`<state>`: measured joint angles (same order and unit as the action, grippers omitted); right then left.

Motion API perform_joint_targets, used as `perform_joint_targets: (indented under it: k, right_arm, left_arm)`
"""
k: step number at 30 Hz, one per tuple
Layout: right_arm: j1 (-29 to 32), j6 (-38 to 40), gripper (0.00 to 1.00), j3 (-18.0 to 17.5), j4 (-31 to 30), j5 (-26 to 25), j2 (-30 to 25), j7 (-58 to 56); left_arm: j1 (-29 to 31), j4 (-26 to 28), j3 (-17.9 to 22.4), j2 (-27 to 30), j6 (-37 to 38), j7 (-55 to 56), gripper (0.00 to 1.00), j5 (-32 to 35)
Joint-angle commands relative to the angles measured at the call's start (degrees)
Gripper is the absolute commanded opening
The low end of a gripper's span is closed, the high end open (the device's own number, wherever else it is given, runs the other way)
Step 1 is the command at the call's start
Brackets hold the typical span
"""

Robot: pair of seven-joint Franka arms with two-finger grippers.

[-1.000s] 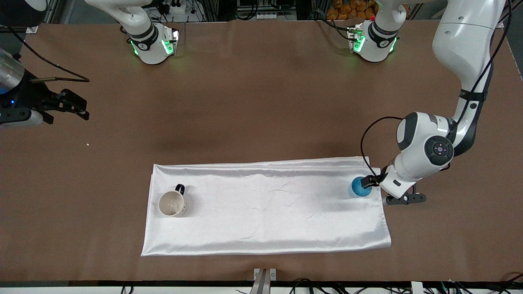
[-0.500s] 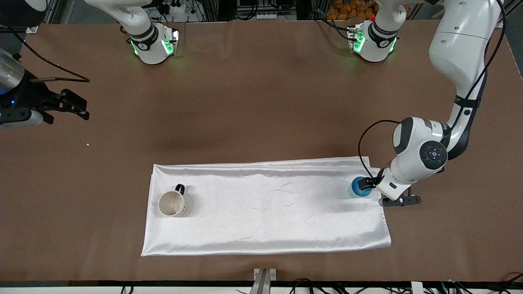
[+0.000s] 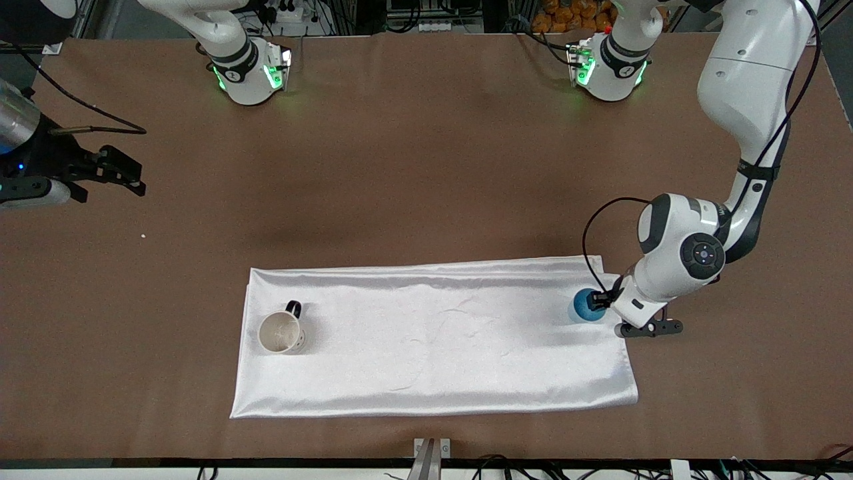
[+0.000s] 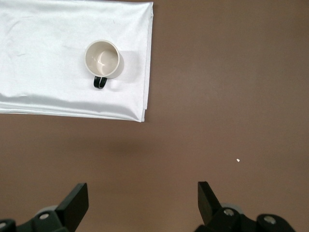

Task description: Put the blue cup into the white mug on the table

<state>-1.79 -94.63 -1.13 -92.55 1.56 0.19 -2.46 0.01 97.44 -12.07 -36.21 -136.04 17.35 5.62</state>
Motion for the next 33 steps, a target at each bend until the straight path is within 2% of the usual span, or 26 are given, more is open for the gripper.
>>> perform_joint_targets:
  k: [1,5,12,19,33]
  right_arm:
    - [0.2,0.1,1.0,-0.2,-0.3,0.3,-0.4,0.4]
    - [0.2,0.1,1.0,-0.2,-0.3,0.3,-0.4,0.4]
    - [0.1,0.1,1.0,-0.2,-0.3,0.4,0.4,0.4]
    - [-2.6,-0.8,1.0,-0.3,0.1,0.4,4.7,1.0]
    - [-10.6,-14.5,1.0,-0.3,0.3,1.0,17.8,1.1]
  left_arm:
    - [-0.3,-1.2,0.0,-0.5,-0.4,1.6,0.31,1.8]
    - [-0.2,-1.2,0.0,-0.1,-0.3,1.7,0.0,1.8]
    - [-0.2,-1.2,0.1,0.4,-0.3,1.6,0.0,1.9]
    - [-0.2,-1.2,0.1,1.1,-0.2,1.5,0.0,1.9]
    - [-0.4,-1.5,0.1,3.4,0.3,1.0,0.0,2.0]
